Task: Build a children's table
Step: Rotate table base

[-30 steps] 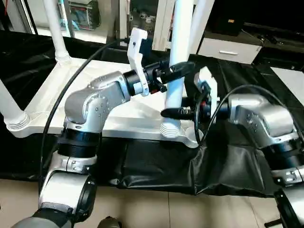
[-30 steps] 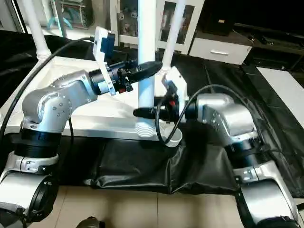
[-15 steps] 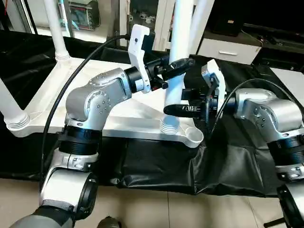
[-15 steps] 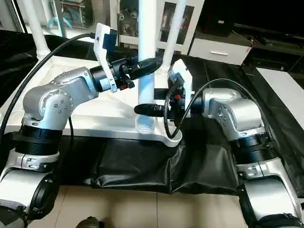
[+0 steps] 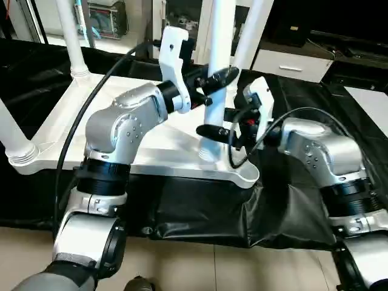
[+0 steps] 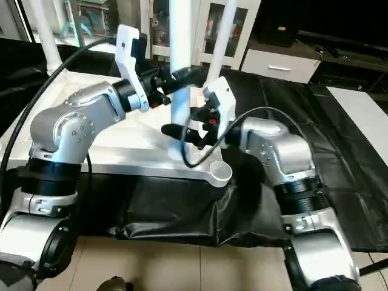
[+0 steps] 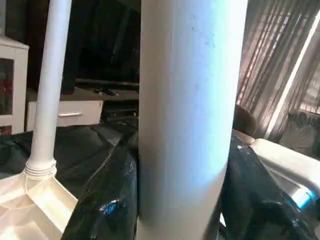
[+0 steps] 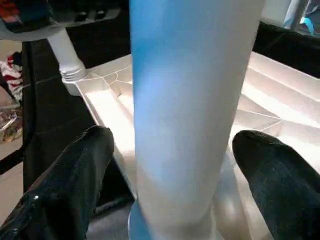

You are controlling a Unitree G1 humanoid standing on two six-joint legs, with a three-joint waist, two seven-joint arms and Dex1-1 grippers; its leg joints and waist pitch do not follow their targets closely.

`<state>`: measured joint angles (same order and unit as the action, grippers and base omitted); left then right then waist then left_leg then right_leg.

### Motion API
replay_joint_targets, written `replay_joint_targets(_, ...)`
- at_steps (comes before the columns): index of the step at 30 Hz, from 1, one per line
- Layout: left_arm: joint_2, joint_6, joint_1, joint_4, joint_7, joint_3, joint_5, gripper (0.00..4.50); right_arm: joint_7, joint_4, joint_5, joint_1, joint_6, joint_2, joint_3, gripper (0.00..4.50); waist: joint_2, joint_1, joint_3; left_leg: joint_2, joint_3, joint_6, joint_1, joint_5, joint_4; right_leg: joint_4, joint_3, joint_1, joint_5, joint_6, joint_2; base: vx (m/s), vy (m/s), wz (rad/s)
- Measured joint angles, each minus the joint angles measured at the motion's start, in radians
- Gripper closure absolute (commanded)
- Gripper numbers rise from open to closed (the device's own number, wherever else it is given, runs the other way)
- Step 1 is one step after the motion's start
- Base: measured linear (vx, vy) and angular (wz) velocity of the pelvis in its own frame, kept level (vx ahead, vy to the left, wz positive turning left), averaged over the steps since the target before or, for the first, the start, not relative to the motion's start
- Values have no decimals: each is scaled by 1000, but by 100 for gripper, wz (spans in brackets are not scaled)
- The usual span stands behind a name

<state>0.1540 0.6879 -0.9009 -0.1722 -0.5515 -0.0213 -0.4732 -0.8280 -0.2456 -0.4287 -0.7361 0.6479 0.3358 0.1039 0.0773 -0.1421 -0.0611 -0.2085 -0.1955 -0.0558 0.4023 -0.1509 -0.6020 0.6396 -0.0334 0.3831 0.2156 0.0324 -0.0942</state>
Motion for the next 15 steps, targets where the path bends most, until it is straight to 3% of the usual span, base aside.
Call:
replay_joint_targets(13,-6,-40,0,0,-3,30,38,267,94,6,-13,17,18,-71,-50,33,0,1,0,0,1,-1,0,0,0,0,0,0,0,0,0,0,0,0)
replay_joint_targets(15,-4,-51,0,0,-5,39,45,267,101,6,-13,17,19,-82,-55,60,0,1,0,0,1,-1,0,0,0,0,0,0,0,0,0,0,0,0)
